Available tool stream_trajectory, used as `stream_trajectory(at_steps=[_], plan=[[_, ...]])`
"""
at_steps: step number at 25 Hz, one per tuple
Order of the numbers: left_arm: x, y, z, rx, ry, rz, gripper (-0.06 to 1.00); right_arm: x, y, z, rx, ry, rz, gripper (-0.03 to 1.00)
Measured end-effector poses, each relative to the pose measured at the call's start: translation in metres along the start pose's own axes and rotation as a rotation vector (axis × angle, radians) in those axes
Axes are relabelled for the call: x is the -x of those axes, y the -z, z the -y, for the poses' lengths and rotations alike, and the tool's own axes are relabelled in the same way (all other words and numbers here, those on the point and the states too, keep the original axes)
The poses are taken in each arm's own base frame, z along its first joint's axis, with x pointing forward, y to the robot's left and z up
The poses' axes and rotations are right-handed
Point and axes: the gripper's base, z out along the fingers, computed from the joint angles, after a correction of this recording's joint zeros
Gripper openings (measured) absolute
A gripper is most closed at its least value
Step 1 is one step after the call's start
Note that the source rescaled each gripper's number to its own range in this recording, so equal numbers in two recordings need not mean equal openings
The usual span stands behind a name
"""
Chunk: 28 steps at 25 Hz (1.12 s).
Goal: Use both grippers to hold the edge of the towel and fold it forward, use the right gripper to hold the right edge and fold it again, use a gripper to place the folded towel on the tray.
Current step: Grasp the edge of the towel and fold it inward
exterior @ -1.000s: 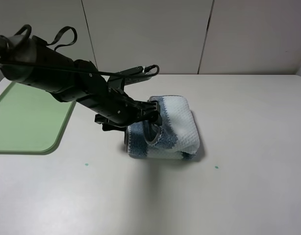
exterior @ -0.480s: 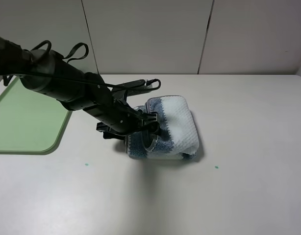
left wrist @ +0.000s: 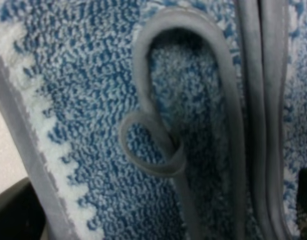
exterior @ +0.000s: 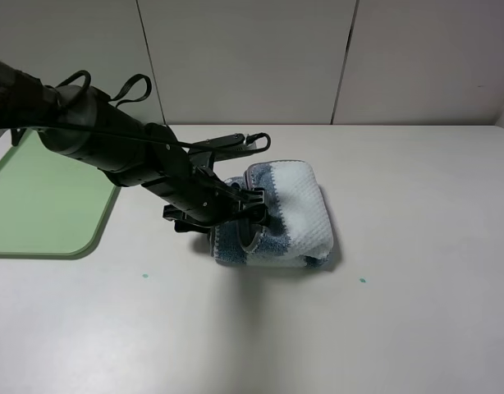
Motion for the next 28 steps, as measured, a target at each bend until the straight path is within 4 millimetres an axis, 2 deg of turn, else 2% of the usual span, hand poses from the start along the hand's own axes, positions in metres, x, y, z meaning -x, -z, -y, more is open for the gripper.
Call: stream_trajectory(at_steps=[5, 19, 28], plan=[[-0.0001, -0.0010, -0.0005, 0.002, -0.001, 0.002, 0.85, 0.0000, 0.0000, 0.0000, 0.000, 0.000, 0.000, 1.00], [-0.0016, -0.0030, -0.0013, 0.004, 0.005, -0.008, 0.16, 0.0000, 0.0000, 0.0000, 0.000, 0.000, 0.000, 1.00], [-0.0027, -0.0031, -0.0004, 0.004, -0.006, -0.015, 0.15, 0.0000, 0.0000, 0.0000, 0.000, 0.000, 0.000, 1.00]])
